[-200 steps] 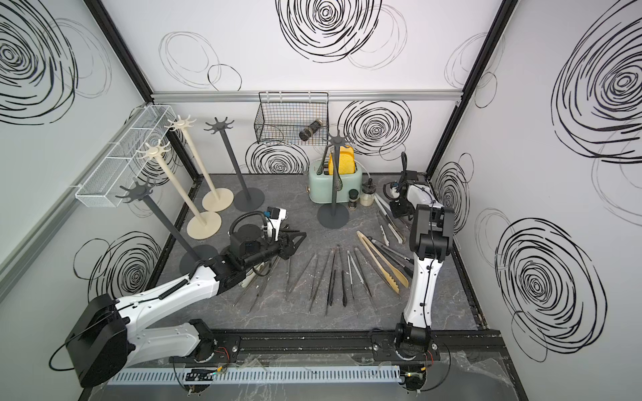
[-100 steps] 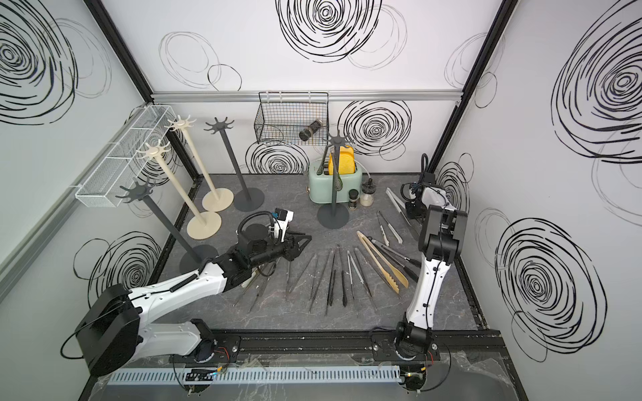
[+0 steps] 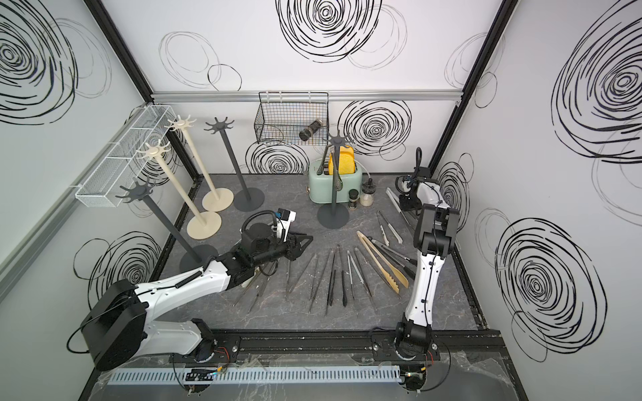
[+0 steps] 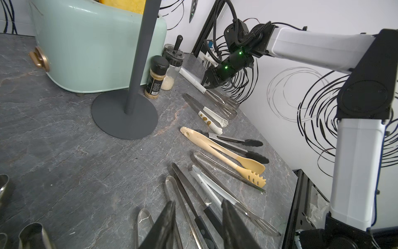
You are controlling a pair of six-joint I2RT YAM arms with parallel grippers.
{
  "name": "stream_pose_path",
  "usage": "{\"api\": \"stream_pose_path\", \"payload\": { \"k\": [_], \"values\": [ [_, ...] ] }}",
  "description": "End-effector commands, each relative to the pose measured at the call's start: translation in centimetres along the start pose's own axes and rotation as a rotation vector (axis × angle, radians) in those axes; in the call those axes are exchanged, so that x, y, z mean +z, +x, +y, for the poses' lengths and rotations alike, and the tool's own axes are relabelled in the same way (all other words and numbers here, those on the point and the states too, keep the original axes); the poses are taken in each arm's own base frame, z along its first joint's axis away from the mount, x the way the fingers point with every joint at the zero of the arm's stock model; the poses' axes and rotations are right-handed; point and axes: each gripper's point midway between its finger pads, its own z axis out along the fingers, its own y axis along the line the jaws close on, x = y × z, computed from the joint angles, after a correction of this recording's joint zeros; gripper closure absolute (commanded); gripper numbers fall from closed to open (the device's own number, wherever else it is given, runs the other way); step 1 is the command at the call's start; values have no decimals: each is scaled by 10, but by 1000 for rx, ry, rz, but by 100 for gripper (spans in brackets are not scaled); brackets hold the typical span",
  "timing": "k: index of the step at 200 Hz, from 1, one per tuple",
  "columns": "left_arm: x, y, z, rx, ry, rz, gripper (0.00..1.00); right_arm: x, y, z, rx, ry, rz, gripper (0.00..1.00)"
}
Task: Hang food tongs on kitchen utensil racks
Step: Pick up the food tongs from the center of the board.
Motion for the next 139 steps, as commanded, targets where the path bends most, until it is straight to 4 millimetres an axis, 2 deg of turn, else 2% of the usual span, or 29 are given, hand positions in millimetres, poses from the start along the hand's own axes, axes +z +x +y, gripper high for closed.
{"api": "stream_pose_path", "payload": {
  "k": [1,41,85,113,139],
  "values": [
    [1,-19,-11,17,28,-54,61,25,22,25,-5,-92,96,71],
    [4,-14,-9,13,28,-41,61,38,18,23,17,-92,97,81],
    [7,-9,-10,-7,49,-31,62,41,15,16,21,-59,90,92],
    [7,-6,-10,-20,61,-31,63,35,16,3,25,-13,96,99],
    [6,-5,-13,-23,81,-35,64,16,11,-8,50,19,73,100]
  ]
}}
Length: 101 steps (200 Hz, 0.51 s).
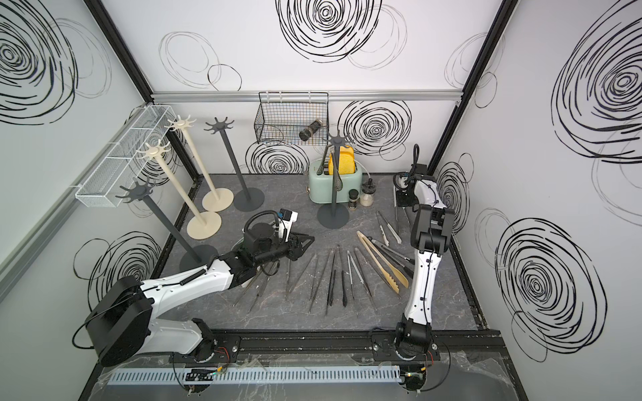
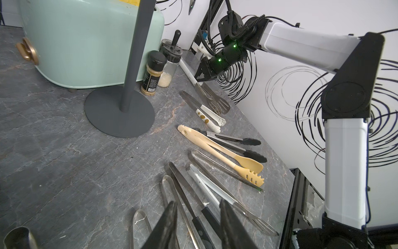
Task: Hang food tongs on kitchen utensil racks
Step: Pick up the food tongs from the center of the board.
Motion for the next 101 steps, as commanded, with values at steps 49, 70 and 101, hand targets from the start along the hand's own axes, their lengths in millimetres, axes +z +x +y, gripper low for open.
{"api": "stream_pose_path", "payload": {
  "k": [49,70,101],
  "values": [
    [-13,-19,-19,51,64,-91,65,-80,-6,-33,106,155,-55,100],
    [-22,-27,-22,72,57,-129,64,-132,-20,-36,145,197,-158,100],
    [-35,-33,-26,85,63,-167,64,-210,-33,-15,180,158,-338,100]
  ]
}}
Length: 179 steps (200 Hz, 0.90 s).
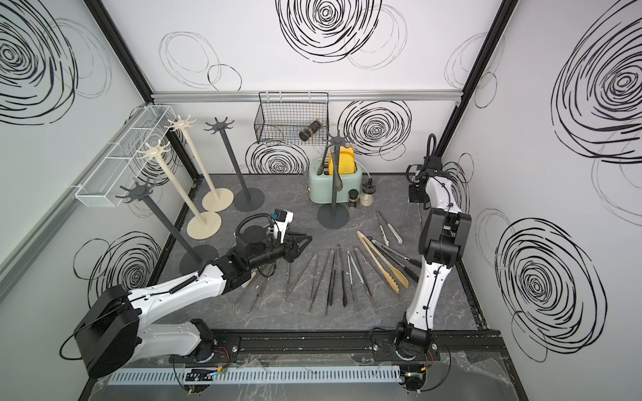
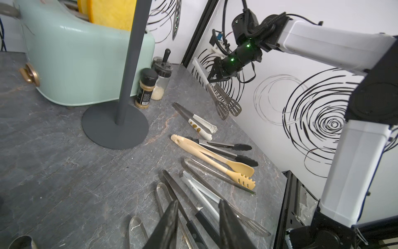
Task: Hang food tongs on kitchen utensil racks
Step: Pick up the food tongs from the center of the board, then hang the food tongs on the rack.
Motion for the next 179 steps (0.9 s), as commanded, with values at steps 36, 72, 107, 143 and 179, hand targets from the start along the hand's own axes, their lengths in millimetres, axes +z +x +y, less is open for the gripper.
{"api": "stream_pose_path", "payload": {
  "k": [36,72,107,143,179],
  "values": [
    [-24,-15,-11,48,24,-104,64,-183,-43,71,-56,-266,-527,100],
    [-37,-12,-13,79,32,-118,57,-293,-21,142,-199,-429,-920,100],
    [-40,-13,-12,108,22,-134,57,-331,-9,191,-325,-643,-972,100],
    [-38,-8,-11,97,28,-118,58,-334,-11,217,-389,-787,-946,100],
    [-40,-7,-13,98,31,-116,58,-330,-20,229,-399,-830,-933,100]
  ]
}}
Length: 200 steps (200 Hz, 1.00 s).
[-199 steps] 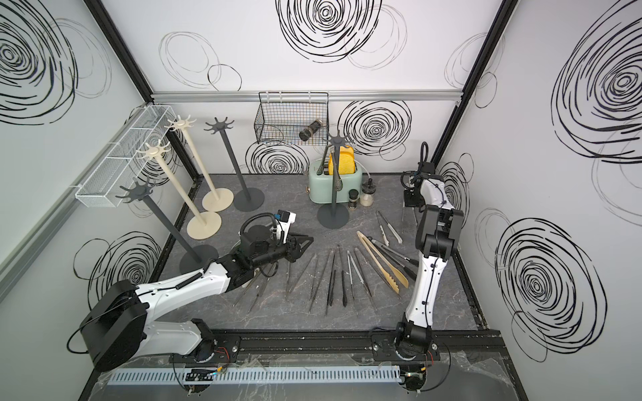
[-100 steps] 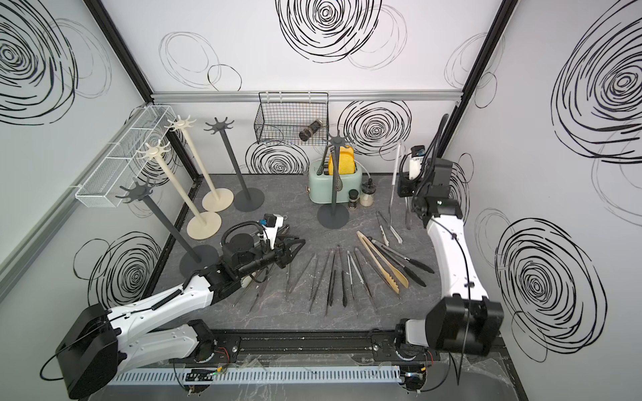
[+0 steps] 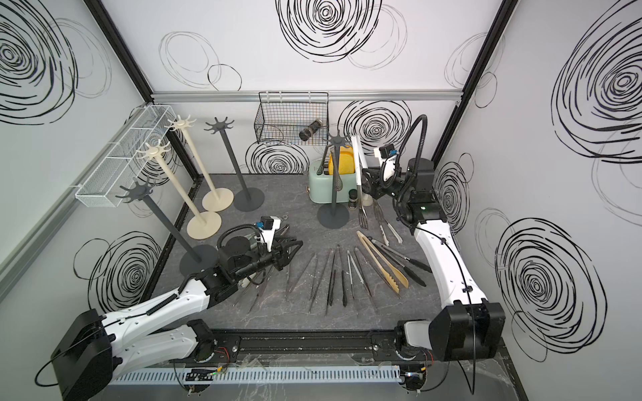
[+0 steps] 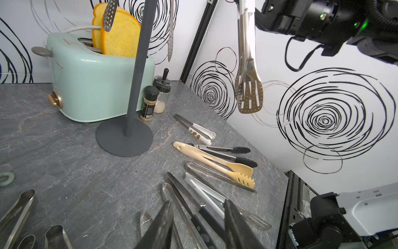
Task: Hang food tongs on kitchen utensil racks
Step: Hang the food tongs on the rack.
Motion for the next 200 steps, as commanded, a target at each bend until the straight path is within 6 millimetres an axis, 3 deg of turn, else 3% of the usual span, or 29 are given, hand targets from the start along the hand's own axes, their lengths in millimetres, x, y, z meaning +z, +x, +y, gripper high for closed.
{"api": "stream_pose_path", "payload": {
  "k": [1,58,142,200],
  "values": [
    [-3,-8,-7,21,27,-41,58,0,-33,15,-47,-73,-85,100],
    [-7,-11,-6,31,13,-51,58,11,-27,11,-34,-63,-74,100],
    [-8,-6,-4,29,6,-41,58,20,-35,-4,-36,-14,-92,100],
    [-7,-5,-3,30,3,-39,58,32,-27,-7,-11,-35,-74,100]
  ]
}}
